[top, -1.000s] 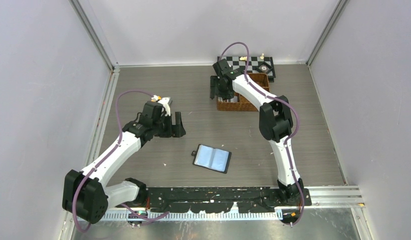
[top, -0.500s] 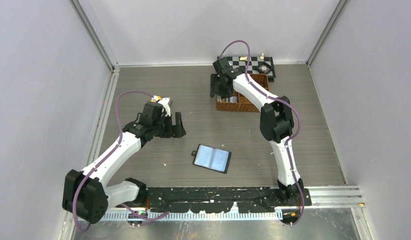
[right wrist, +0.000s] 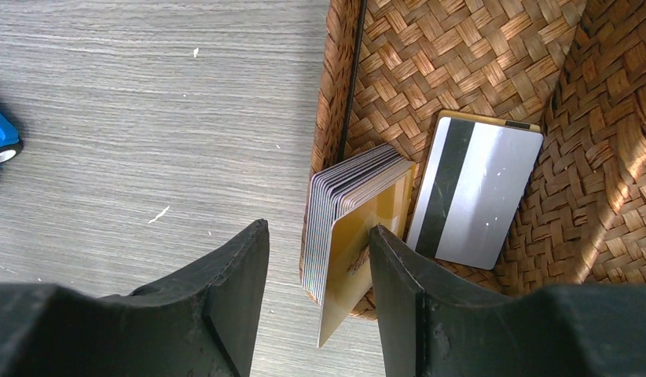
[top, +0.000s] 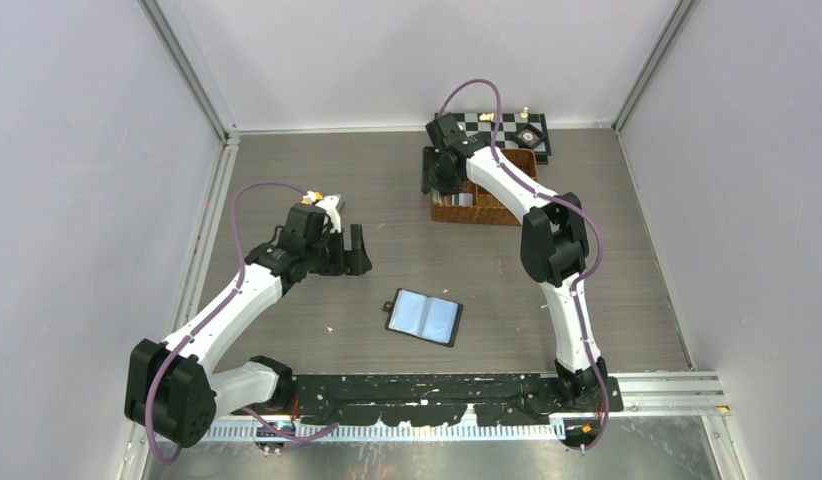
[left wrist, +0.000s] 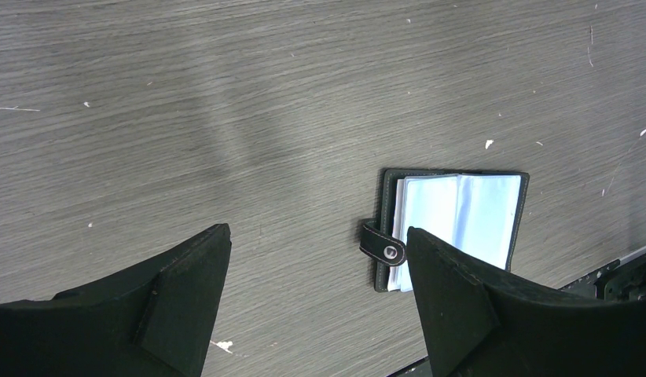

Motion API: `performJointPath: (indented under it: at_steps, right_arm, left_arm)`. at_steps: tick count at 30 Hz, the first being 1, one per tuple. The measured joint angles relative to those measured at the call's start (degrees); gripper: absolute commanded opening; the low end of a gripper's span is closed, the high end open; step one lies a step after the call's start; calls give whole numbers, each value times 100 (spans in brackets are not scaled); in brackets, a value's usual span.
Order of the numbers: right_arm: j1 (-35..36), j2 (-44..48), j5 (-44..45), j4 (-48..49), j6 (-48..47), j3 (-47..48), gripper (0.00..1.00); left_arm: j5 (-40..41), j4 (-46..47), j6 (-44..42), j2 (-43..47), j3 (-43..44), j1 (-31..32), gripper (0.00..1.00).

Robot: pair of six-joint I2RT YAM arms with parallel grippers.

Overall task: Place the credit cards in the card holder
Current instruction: Pick up the credit card from the storage box.

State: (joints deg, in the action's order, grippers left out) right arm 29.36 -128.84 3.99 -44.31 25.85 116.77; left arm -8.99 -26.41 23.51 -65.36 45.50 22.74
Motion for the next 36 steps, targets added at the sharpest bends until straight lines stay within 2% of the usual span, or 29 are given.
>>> performJointPath:
  at_steps: [11,19,28,36]
  right_arm:
    - [26,179,-2,-33,24,0,52]
    - [52,299,-2,-33,44,0,45]
    - [52,299,249,-44,31,-37,46]
    - [52,299,468,-94,44,-68,37]
  left_arm:
    - [2,4,2,0,-46,0,85]
    - [2,7,2,0,-70,0,85]
    - [0,9,2,0,-81,0,85]
    - [2,9,2,0,-83,0,85]
